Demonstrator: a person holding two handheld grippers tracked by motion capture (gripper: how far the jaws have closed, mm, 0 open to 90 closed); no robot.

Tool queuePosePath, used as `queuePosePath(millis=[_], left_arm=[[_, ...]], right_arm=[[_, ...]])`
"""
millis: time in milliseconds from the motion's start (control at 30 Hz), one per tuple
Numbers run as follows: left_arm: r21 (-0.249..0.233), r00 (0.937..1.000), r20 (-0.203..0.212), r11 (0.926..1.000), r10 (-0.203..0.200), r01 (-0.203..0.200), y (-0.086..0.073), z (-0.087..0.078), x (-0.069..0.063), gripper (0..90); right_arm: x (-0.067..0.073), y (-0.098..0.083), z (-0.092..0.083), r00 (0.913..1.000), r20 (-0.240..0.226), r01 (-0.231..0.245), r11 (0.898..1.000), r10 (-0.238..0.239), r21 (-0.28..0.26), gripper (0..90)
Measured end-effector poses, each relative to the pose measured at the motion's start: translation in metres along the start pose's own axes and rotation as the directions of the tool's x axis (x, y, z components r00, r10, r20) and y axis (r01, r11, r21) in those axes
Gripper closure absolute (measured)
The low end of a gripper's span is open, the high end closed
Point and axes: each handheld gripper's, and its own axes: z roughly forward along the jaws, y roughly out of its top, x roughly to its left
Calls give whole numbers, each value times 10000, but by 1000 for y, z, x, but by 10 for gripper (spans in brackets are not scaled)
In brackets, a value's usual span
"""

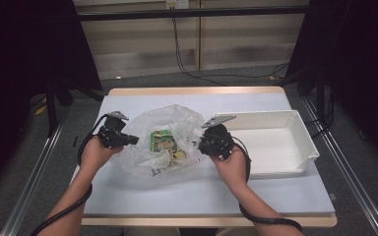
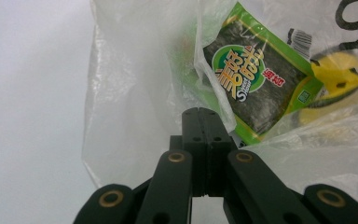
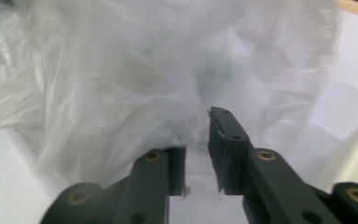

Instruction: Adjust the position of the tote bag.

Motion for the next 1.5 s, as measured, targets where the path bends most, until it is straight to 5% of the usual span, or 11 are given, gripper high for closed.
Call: queuePosePath(millis=[133, 400, 567, 833, 1400, 1500], left_arm=[[-340, 9999, 127, 9994, 0, 5, 0, -1, -2, 900], [-624, 9995, 287, 9980, -100, 118, 0, -2, -5, 900], [-740, 9993, 360, 9972, -69, 96, 3, -1, -7, 900], [-762, 9994, 351, 9970, -76, 103, 7, -3, -6, 900], [-764, 9992, 376, 9970, 109, -80, 16, -9, -9, 900], [-761, 9991, 409, 9970, 129, -98, 16, -6, -9, 900]], right_arm=[[-17, 1, -3, 9996, -45, -288, 9995, 289, 118, 900], [-16, 0, 1, 9991, -310, -278, 9995, 282, 134, 884], [-15, 2, -4, 9995, 201, -254, 9996, 252, 93, 659], [-23, 10, -11, 9988, 427, -247, 9997, 247, 6, 436], [-16, 34, 3, 9984, -87, 553, 9982, -551, 228, 323], [-17, 35, 6, 9981, -266, 561, 9981, -555, 251, 363]])
